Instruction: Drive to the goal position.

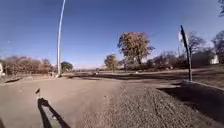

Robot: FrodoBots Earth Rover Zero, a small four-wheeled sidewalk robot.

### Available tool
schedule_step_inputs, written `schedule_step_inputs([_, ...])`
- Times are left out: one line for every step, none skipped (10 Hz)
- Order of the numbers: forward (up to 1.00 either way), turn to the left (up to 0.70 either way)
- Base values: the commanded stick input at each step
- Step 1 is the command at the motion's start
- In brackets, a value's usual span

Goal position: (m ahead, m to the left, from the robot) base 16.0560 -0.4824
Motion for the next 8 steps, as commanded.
schedule_step_inputs([0.50,0.00])
schedule_step_inputs([0.50,0.00])
schedule_step_inputs([0.50,0.00])
schedule_step_inputs([0.50,0.00])
schedule_step_inputs([0.50,0.00])
schedule_step_inputs([0.50,0.00])
schedule_step_inputs([0.50,0.00])
schedule_step_inputs([0.50,0.00])
